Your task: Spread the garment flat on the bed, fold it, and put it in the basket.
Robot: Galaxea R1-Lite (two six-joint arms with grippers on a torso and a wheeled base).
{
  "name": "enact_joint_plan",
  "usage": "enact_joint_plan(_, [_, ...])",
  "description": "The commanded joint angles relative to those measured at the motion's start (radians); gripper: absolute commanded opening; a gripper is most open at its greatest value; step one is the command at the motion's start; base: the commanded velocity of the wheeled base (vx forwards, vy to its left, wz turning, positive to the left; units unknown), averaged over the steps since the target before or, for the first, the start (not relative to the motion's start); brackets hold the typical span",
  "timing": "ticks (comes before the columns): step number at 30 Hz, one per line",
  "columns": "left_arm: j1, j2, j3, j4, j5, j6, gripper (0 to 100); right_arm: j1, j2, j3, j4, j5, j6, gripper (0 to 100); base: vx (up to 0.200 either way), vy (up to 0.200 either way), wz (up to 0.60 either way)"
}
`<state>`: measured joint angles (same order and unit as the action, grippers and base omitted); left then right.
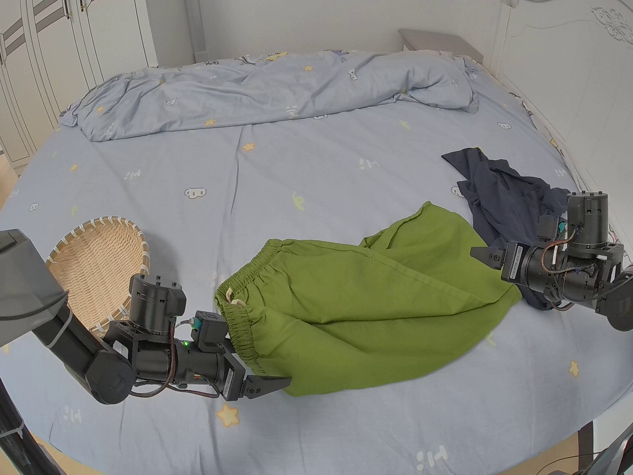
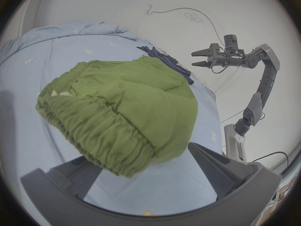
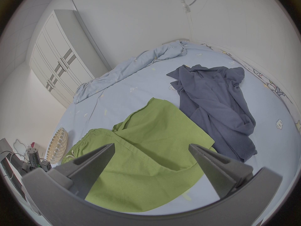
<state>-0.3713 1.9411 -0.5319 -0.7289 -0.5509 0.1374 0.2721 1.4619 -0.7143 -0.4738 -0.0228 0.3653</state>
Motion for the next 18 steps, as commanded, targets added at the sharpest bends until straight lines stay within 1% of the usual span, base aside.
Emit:
enact_joint_plan(1, [0.0,0.012,-0.01,-0.01,-0.001,-0.001,100,0.001,0.002,0.001,0.0,0.0,0.0,100,0.0,0.0,0.0])
enact_joint_plan(6, [0.0,0.024,-0.007,-0.038,-0.004,-0.001,100,-0.001,0.003,0.002,0.0,0.0,0.0,100,0.0,0.0,0.0])
enact_joint_plan(14, [0.0,0.021,0.007,-0.038,-0.009,-0.001,100,-0.001,0.005,0.007,0.0,0.0,0.0,100,0.0,0.0,0.0])
enact_joint_plan(15, [0.0,0.021,0.006,-0.038,-0.009,-0.001,0,-0.001,0.005,0.007,0.0,0.0,0.0,100,0.0,0.0,0.0])
enact_joint_plan(18, [0.002,0.019,0.007,-0.038,-0.008,-0.001,0,-0.001,0.005,0.007,0.0,0.0,-0.002,100,0.0,0.0,0.0])
